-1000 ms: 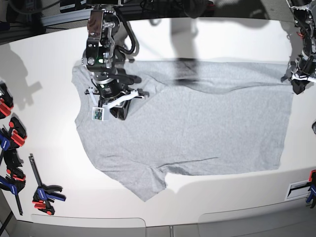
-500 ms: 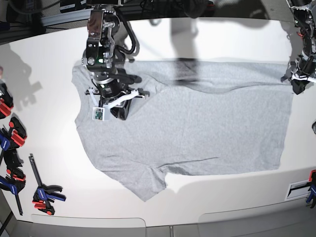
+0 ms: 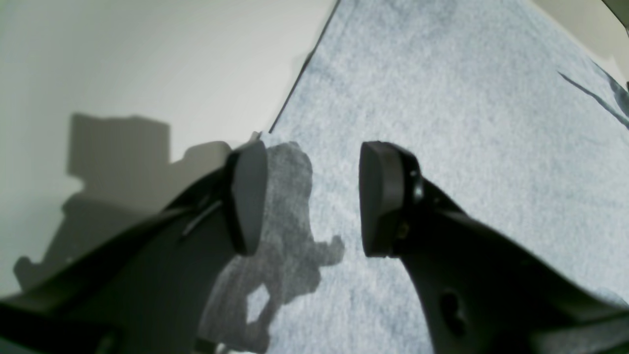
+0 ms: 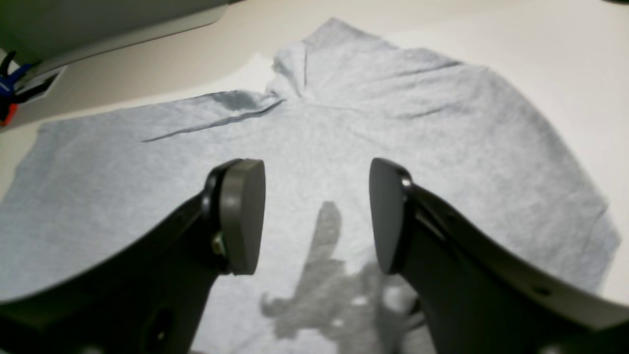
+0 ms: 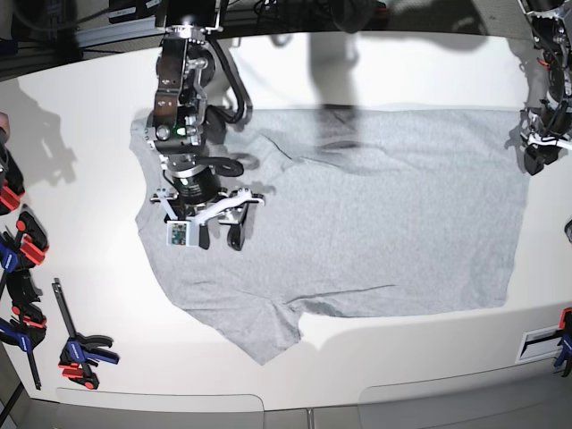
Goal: Fold the T-shirt properly
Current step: 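Lower the right gripper onto the shirt near the sleeve seam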
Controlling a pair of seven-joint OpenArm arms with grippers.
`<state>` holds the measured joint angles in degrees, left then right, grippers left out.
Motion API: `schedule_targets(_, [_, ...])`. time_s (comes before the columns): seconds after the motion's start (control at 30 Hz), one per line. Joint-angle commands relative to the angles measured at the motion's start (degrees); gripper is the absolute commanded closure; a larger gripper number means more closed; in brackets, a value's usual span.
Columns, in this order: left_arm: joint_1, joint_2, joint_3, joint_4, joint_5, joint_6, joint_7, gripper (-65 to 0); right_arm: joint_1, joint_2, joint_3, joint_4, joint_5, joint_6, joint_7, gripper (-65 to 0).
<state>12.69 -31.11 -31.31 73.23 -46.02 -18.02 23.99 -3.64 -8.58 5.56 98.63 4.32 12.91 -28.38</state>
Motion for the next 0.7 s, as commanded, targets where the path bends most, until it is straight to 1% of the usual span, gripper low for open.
schedule_targets(0.0, [-0.46, -1.46, -0.57, 0.74, 0.57, -0.22, -1.36, -28.0, 0.74, -0.13, -0.15, 0.98, -0.15, 0.66, 0.02, -31.0])
schedule_targets(0.03, [-0.46, -1.46, -0.57, 0.74, 1.31, -0.39, -1.36, -28.0, 0.72, -0.13, 0.04, 1.01, -0.35, 0.66, -1.62, -28.6])
schedule_targets(0.07, [-0.44, -1.46, -0.57, 0.74, 1.68, -0.59, -1.33, -27.9, 0.68, -0.15, 0.33, 1.16, -0.17, 0.55, -3.41, -22.9])
schedule_targets(0.13, [-0.31, -1.46, -0.57, 0.74, 1.64, -1.99, -0.72, -27.9, -0.5, -0.15, 1.29, 3.39, 1.36, 0.13, -5.33, -7.9])
schedule_targets(0.17, [-0.31, -1.46, -0.57, 0.74, 1.64, -2.84, 0.33, -27.9, -1.73, -0.15, 1.75, 5.6, 2.16, 0.2, -5.57, -3.7])
schedule_targets(0.2, [-0.31, -1.46, -0.57, 0.74, 1.62, -3.91, 1.27, -27.2, -3.15, -0.15, 2.12, 8.33, 2.27, 0.22, -5.92, -2.1])
schedule_targets(0.27, [-0.31, -1.46, -0.57, 0.74, 1.44, -7.21, 1.77, -24.0, -6.4, -0.13, 2.64, 14.4, 1.81, 0.28, -7.08, -2.0])
schedule_targets(0.33, [-0.33, -1.46, -0.57, 0.74, -0.13, -10.69, 1.73, -20.3, -10.14, -0.11, 3.26, 19.71, 1.84, 0.37, -7.74, -2.0])
schedule_targets(0.4, [-0.33, -1.44, -0.57, 0.74, -2.64, -16.5, 1.95, -14.3, -14.16, -0.11, 3.96, 23.12, 1.86, 0.37, -7.72, -1.4])
schedule_targets(0.43, [-0.35, -1.44, -0.5, 0.74, -3.76, -18.43, 2.51, -11.7, -16.04, -0.04, 4.26, 23.96, 1.86, 0.37, -7.69, -0.4])
schedule_targets(0.47, [-0.35, -1.42, -0.46, 0.74, -4.63, -19.43, 3.26, -9.8, -17.68, 0.17, 4.39, 24.15, 1.86, 0.35, -7.69, 0.0])
schedule_targets(0.57, [-0.35, -1.09, -0.46, 0.74, -5.01, -19.56, 4.74, -8.0, -21.75, 1.88, 4.61, 23.63, 1.33, 0.39, -7.65, 0.0])
schedule_targets(0.6, [-0.33, -1.09, -0.39, 0.74, -4.98, -19.58, 5.03, -5.6, -22.64, 2.47, 4.61, 23.5, 0.31, 0.37, -7.34, 0.0])
schedule_targets(0.63, [-0.33, -1.11, -0.35, 0.74, -4.66, -19.58, 5.25, -1.1, -23.26, 2.91, 4.61, 23.5, -0.87, 0.35, -6.67, 0.0])
schedule_targets(0.67, [-0.33, -1.11, -0.35, 0.74, -3.87, -19.58, 5.35, 0.0, -23.47, 3.02, 4.61, 23.5, -1.95, 0.31, -5.88, 0.0])
